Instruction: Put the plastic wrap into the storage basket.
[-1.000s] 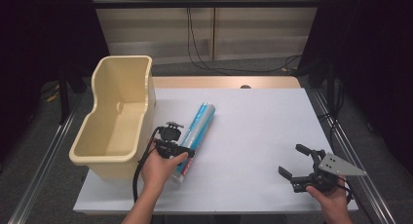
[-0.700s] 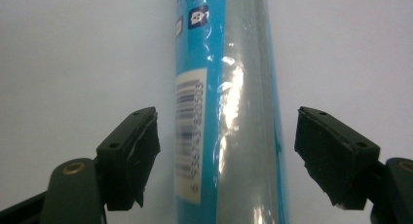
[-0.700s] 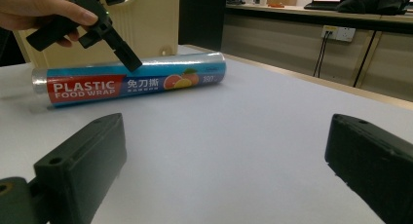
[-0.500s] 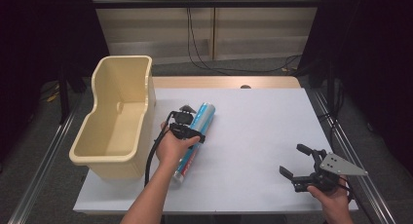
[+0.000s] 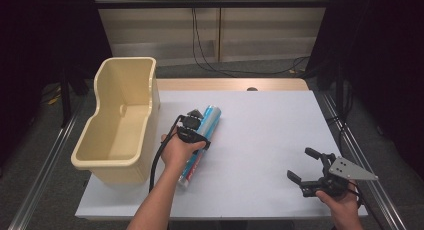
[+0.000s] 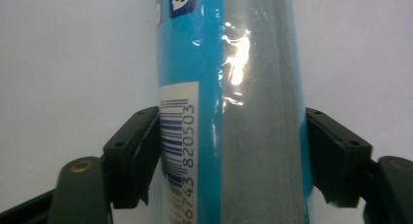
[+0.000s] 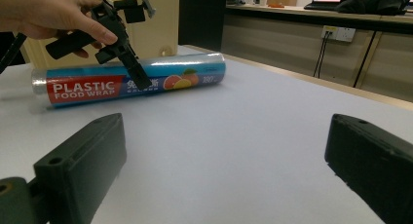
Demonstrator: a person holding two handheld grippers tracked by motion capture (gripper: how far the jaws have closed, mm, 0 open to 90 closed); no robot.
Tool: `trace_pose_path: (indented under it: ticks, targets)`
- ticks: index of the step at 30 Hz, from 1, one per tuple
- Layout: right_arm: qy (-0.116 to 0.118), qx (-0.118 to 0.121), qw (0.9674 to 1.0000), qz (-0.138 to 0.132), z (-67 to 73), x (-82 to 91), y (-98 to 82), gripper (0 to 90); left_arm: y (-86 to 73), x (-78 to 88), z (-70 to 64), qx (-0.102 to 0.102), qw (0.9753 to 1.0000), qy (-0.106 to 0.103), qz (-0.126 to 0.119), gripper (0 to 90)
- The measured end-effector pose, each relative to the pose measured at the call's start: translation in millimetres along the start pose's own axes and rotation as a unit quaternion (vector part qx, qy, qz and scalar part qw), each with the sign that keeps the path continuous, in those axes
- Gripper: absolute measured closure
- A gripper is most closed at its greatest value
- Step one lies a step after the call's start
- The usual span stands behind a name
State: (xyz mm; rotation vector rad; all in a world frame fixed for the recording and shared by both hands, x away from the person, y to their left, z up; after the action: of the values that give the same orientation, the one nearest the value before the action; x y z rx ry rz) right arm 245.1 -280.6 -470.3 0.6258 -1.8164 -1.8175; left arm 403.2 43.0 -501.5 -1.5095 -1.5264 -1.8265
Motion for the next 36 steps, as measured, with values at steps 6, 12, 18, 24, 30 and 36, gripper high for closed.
trace_pose_path:
  ticks: [6,12,18,24,30,36]
  targets:
    - [0.001,0.001,1.0,0.001,-0.4,0.0,-0.1,1.0,1.3,0.2,-1.9,0.004,0.9998,0.015,0.009,31.5]
    - [0.002,0.001,1.0,0.001,-0.4,0.0,-0.4,1.0,2.3,1.7,-5.2,0.011,0.999,0.027,0.033,32.1]
    - [0.002,0.001,1.0,0.001,-0.8,-0.5,-0.6,0.9,2.0,9.1,-6.8,0.03,0.9983,0.014,0.047,32.2]
    - [0.004,0.001,1.0,-0.001,-0.3,-0.2,-0.1,0.8,5.6,23.0,-6.5,0.04,0.9976,0.005,0.056,32.2]
    - [0.004,0.001,1.0,0.001,0.1,-0.3,-0.3,0.8,11.3,37.1,-4.8,0.045,0.9977,0.009,0.05,32.3]
    - [0.003,0.001,1.0,0.0,-0.3,-0.1,0.1,0.6,19.7,54.0,-3.8,0.052,0.9976,0.012,0.045,32.2]
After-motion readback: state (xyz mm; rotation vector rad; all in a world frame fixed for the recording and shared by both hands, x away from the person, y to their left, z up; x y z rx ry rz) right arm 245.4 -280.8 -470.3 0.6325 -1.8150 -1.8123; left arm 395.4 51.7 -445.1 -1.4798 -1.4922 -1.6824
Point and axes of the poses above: each handheld gripper's, and its own axes: x roughly backward along the jaws, y roughly out of its top, z roughly to its left, the point moved 6 cm from there along -x, roughly forward along the jaws, and after that the axes turned 10 degrees about -z, right-handed, at the moved point
